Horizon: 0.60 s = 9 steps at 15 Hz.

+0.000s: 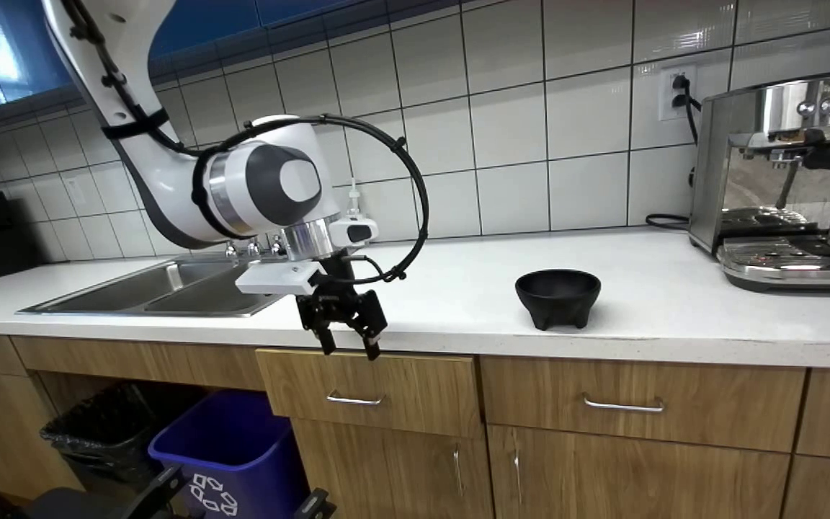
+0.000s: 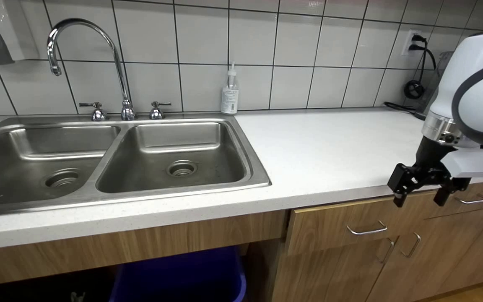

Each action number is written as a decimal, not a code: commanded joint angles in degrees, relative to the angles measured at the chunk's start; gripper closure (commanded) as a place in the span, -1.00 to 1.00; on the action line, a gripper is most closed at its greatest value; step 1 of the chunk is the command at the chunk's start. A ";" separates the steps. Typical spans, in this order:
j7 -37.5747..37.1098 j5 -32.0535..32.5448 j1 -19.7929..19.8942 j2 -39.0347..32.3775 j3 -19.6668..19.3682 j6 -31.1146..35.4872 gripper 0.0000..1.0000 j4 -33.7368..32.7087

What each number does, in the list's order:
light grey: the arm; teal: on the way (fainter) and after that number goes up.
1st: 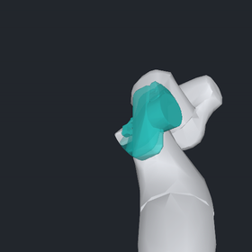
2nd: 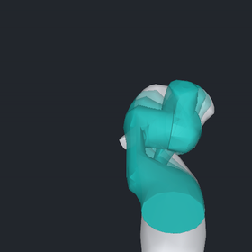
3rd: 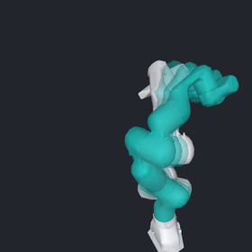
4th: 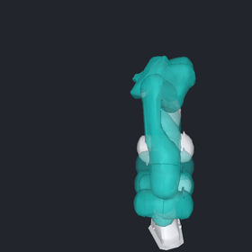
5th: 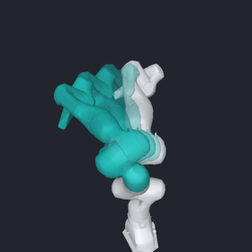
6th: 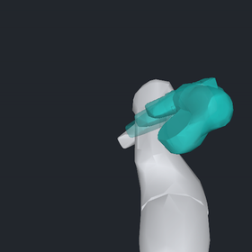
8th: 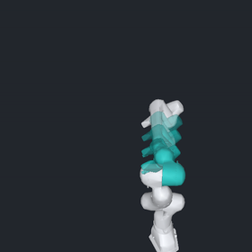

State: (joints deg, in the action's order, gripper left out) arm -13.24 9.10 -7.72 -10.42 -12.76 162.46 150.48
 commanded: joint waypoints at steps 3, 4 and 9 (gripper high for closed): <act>-0.67 5.89 3.31 8.90 1.03 -0.67 -1.00 5.30; -0.73 6.03 3.91 9.78 1.46 -0.80 -1.00 5.64; -0.02 4.46 5.65 8.59 3.25 -0.12 -1.00 4.94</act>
State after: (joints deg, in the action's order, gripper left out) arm -13.27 13.45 -5.01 -1.81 -12.37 162.46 155.53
